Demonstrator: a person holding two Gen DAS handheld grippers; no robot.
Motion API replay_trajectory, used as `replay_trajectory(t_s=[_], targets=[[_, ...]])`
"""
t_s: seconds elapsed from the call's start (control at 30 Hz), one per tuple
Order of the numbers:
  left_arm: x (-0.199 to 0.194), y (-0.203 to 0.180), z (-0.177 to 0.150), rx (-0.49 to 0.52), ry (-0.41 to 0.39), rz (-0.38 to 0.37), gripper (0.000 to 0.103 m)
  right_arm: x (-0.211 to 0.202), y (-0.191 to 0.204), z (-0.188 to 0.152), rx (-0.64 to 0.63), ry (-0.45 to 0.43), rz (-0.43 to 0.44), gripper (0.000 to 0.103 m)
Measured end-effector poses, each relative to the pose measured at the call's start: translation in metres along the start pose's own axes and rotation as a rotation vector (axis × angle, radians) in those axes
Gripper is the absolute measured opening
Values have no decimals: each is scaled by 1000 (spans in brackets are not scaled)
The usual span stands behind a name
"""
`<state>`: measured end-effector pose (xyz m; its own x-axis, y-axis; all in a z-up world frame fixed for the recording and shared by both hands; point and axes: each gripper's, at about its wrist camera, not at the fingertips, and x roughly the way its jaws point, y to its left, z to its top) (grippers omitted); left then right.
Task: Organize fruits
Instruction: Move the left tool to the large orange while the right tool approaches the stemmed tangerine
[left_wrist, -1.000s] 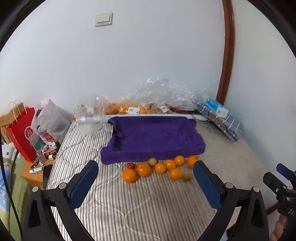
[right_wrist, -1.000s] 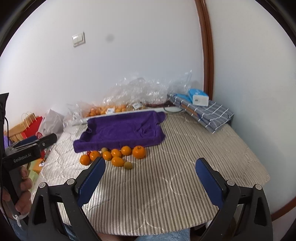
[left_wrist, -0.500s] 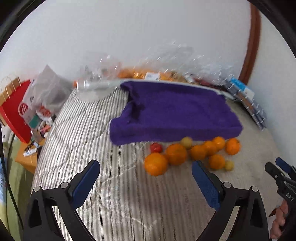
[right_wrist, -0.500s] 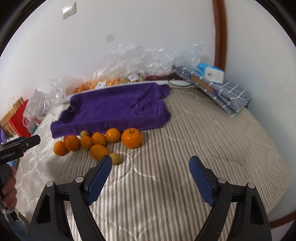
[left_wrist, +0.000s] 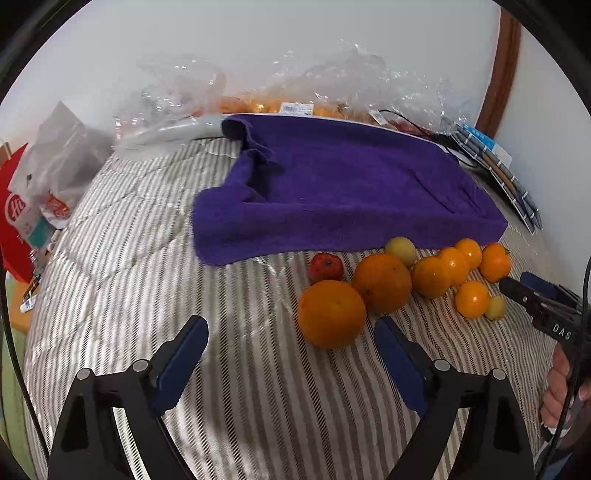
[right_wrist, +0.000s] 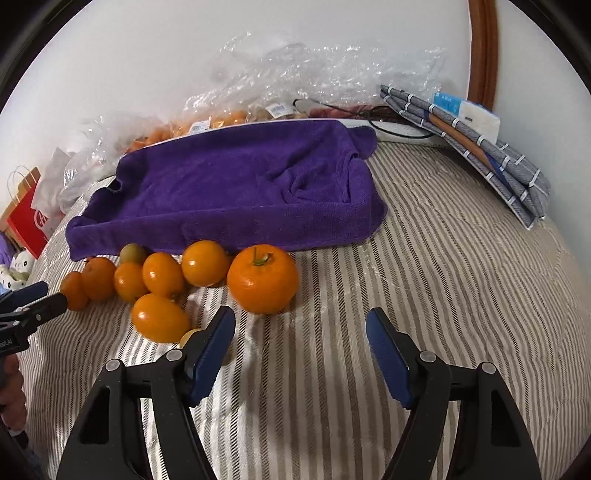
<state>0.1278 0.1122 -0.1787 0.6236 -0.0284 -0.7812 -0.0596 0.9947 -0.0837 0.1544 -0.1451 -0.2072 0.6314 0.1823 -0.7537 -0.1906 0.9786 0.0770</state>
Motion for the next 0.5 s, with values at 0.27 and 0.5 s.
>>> replay_trajectory(t_s=[0.27, 0.5], targets=[[17, -14, -3, 47, -2, 8, 78, 17, 2, 9, -17, 24, 44, 72], [14, -9, -2, 22, -30, -55, 45, 26, 4, 16, -27, 24, 59, 72]])
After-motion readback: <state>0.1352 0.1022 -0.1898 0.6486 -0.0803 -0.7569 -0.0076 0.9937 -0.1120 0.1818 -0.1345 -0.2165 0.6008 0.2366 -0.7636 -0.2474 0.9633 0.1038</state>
